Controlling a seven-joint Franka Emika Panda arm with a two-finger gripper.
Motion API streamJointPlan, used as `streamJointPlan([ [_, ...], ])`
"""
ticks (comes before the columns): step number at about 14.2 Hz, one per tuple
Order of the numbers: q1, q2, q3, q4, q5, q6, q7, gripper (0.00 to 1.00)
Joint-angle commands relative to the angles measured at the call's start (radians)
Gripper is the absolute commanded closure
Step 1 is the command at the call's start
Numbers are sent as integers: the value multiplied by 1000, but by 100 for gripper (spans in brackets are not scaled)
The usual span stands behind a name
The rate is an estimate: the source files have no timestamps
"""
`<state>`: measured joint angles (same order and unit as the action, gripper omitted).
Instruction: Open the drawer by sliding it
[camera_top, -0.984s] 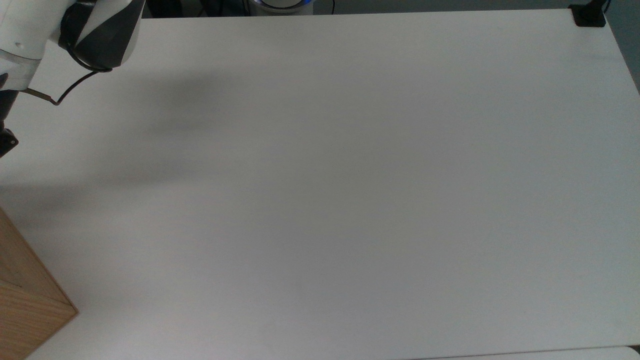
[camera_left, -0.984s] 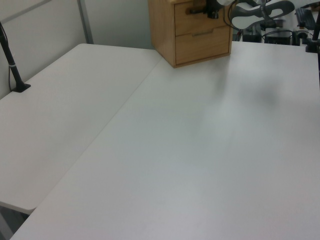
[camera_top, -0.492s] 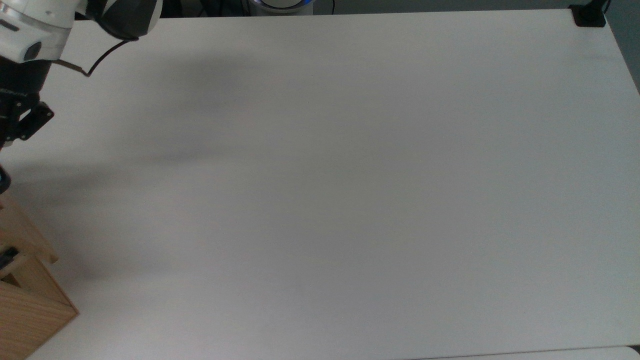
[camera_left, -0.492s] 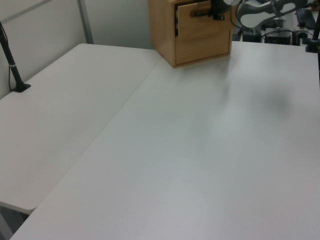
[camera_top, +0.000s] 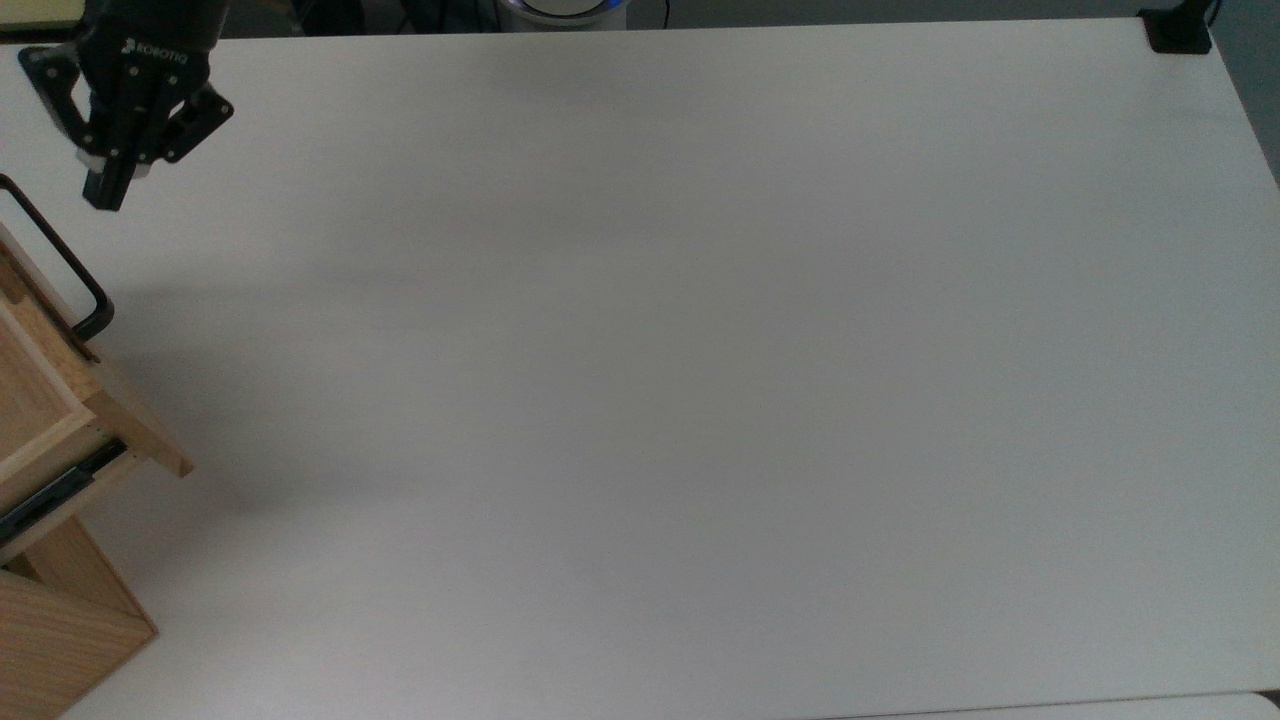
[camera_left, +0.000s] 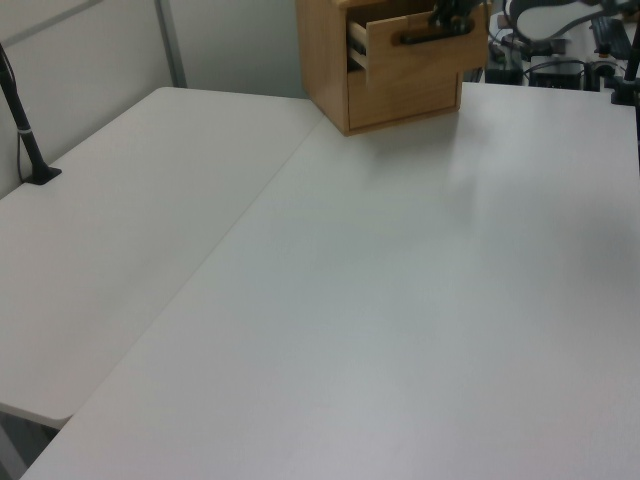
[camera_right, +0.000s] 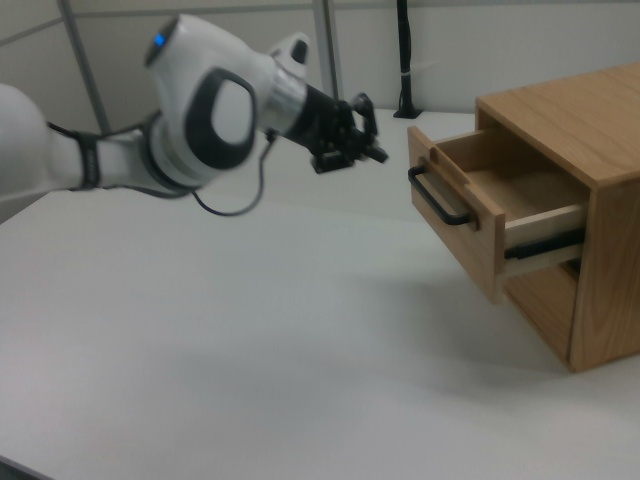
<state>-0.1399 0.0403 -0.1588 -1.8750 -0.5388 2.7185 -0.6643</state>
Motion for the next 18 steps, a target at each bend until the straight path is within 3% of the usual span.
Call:
streamJointPlan([
  [1, 58, -118, -5, -85, 8, -129, 12, 99],
  [3, 65, -160, 39, -92, 78, -260, 25, 93],
  [5, 65, -180, 91, -69, 220, -409, 29, 75],
  [7, 62, -184, 154, -3, 391, -611, 104, 73],
  [8, 59, -183, 177, 40, 436, -713, 192, 73],
  [9, 60, -180, 194, 72, 459, -786, 298, 71],
  [12, 60, -163, 264, 122, 496, -943, 654, 52],
  [13, 60, -145, 284, 140, 499, -988, 760, 40],
  [14, 60, -123, 295, 164, 497, -1037, 858, 14],
  [15, 60, -108, 298, 186, 496, -1089, 932, 0],
  [18, 63, -91, 303, 198, 496, -1158, 928, 0],
])
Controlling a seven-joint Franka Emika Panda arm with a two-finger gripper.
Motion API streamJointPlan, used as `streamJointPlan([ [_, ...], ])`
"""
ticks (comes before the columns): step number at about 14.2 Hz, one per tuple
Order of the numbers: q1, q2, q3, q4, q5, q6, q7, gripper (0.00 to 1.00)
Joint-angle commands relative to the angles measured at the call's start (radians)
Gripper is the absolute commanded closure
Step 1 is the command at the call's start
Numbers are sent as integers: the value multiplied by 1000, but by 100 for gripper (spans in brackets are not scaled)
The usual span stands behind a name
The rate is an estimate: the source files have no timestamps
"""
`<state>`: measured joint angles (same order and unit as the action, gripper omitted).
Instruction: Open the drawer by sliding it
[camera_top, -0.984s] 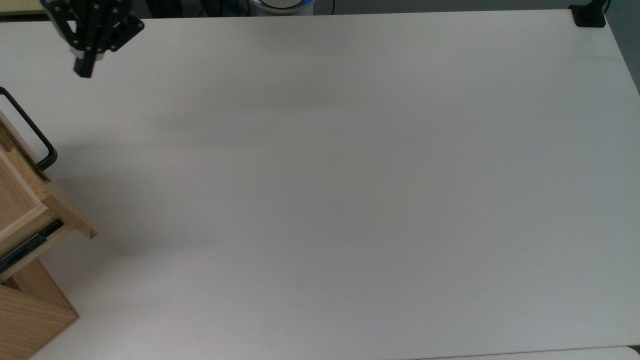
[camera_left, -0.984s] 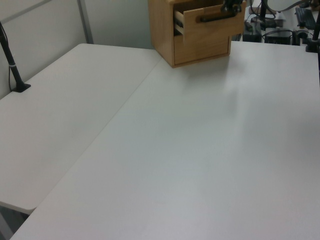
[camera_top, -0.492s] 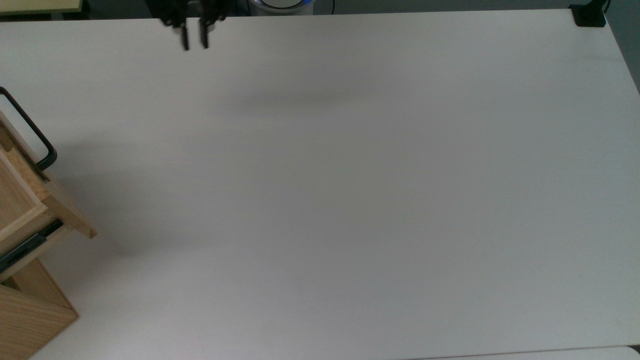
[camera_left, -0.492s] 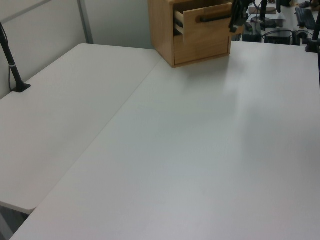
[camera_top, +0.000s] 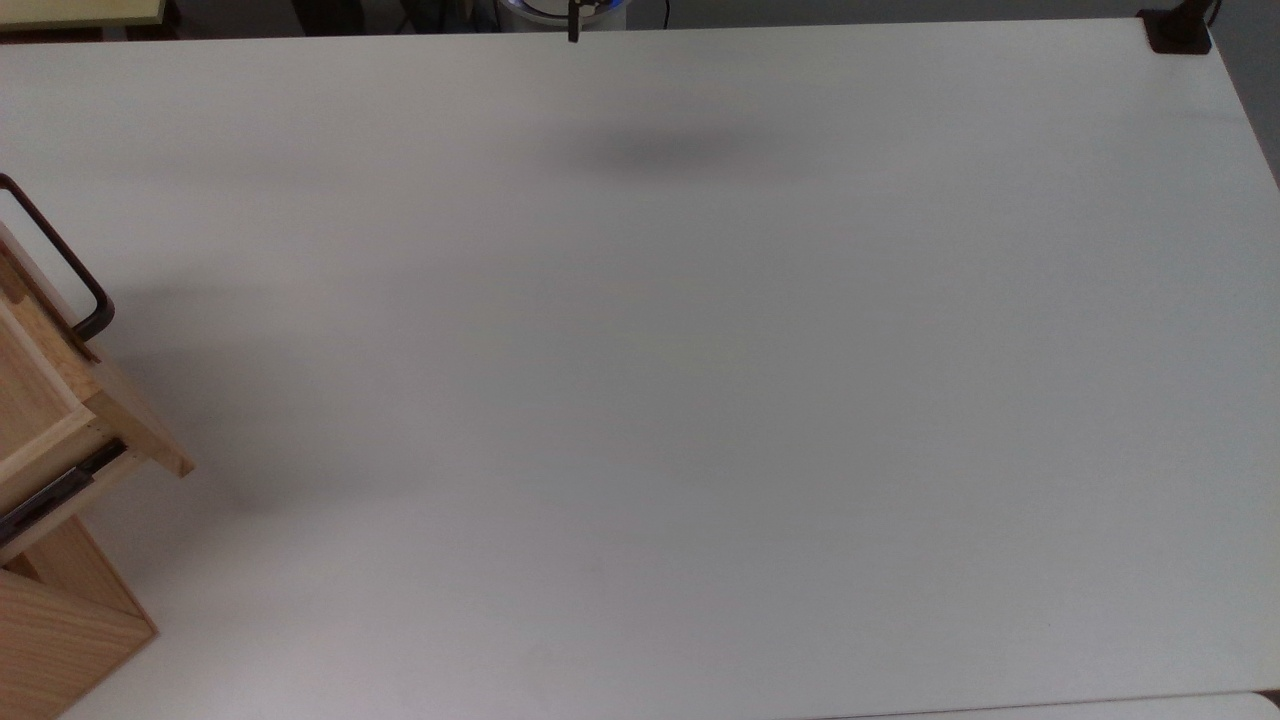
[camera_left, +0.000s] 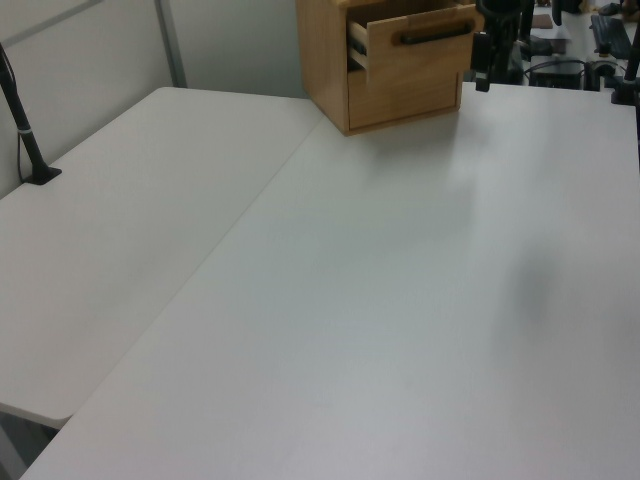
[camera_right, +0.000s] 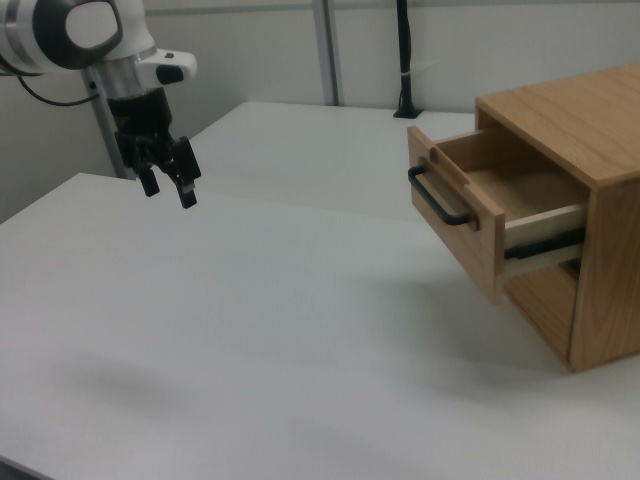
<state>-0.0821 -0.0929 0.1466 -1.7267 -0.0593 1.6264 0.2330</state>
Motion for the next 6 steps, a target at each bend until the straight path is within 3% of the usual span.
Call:
streamJointPlan([
  [1, 5, 59, 8, 55, 13, -66, 31, 0],
  [6, 1, 78, 18, 90, 16, -57, -1, 0],
])
